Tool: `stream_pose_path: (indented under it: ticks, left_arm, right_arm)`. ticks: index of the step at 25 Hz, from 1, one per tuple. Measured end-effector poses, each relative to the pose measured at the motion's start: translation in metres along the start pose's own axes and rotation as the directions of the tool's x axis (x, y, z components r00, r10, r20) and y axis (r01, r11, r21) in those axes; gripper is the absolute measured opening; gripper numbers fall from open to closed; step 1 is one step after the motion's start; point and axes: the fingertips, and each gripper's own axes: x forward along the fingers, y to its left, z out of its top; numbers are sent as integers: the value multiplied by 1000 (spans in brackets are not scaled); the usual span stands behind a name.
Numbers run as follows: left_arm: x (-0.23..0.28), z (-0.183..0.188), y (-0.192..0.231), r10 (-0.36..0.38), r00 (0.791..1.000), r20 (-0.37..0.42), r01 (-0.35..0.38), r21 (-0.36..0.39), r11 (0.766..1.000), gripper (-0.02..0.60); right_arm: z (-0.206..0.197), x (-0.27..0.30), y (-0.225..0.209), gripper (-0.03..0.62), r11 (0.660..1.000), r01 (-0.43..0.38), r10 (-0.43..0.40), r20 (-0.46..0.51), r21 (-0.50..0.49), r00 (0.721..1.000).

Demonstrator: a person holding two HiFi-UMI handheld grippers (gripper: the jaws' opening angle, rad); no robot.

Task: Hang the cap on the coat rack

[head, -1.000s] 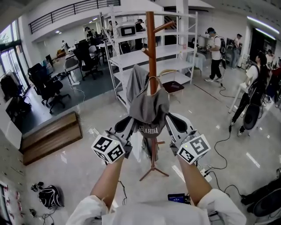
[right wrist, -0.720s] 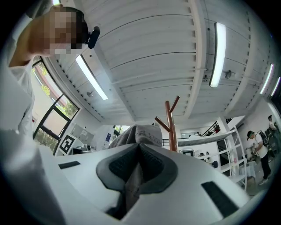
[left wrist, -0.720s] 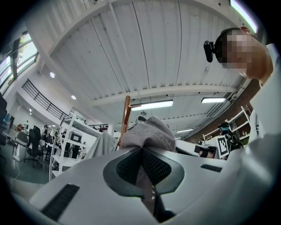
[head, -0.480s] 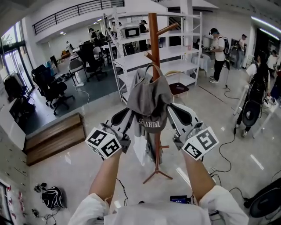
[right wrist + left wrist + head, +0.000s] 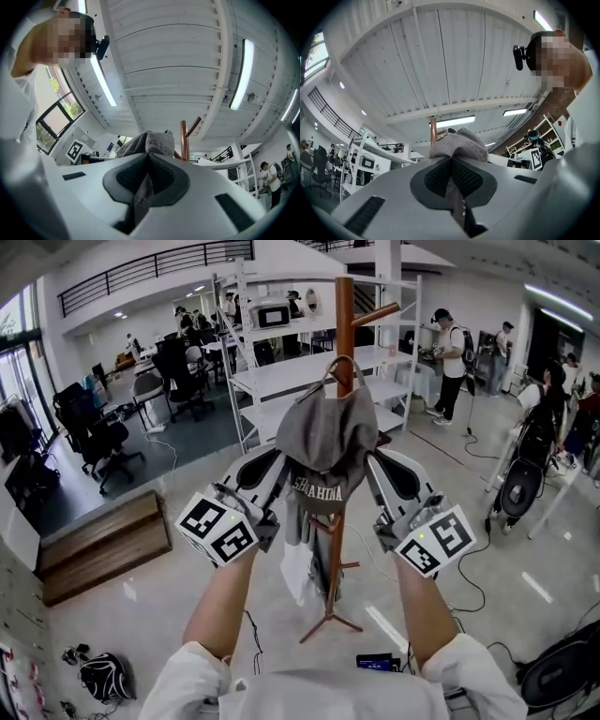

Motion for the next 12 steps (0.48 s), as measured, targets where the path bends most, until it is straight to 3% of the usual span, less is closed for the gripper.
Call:
stream_pose_path:
  ticks: [12]
  left_arm:
    - [10,-15,27,-22,1000,21,22,-42,999,17]
  right_arm:
    - [-18,14,-16,26,999,36,-36,-29,6,999]
